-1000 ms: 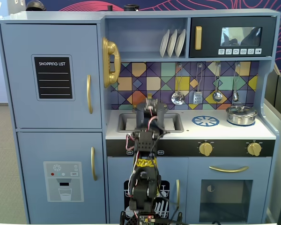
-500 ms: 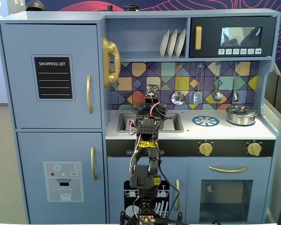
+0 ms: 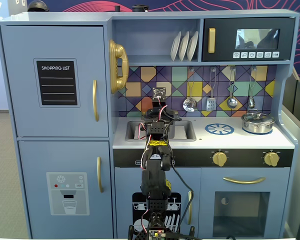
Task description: Take off the lid from the gray recipient and place it on the counter
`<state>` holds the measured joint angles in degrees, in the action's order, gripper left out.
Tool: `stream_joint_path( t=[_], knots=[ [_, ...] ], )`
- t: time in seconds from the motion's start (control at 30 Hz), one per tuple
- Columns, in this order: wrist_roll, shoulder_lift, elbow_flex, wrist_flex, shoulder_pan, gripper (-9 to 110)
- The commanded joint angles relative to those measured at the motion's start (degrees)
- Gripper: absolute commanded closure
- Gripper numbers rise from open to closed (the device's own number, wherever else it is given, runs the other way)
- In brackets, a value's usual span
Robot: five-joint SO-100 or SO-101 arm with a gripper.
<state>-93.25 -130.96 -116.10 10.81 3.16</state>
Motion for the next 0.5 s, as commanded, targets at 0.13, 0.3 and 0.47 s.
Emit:
stream_joint_path(
  t=[0.13, 0.3, 0.47],
  knots=[
    [-0.26, 6.24, 6.77, -4.22, 0.18, 84],
    [0.00, 10.28, 9.32, -4.83, 0.26, 84],
    [-0.44, 13.54, 12.13, -5.45, -0.09, 88]
  ],
)
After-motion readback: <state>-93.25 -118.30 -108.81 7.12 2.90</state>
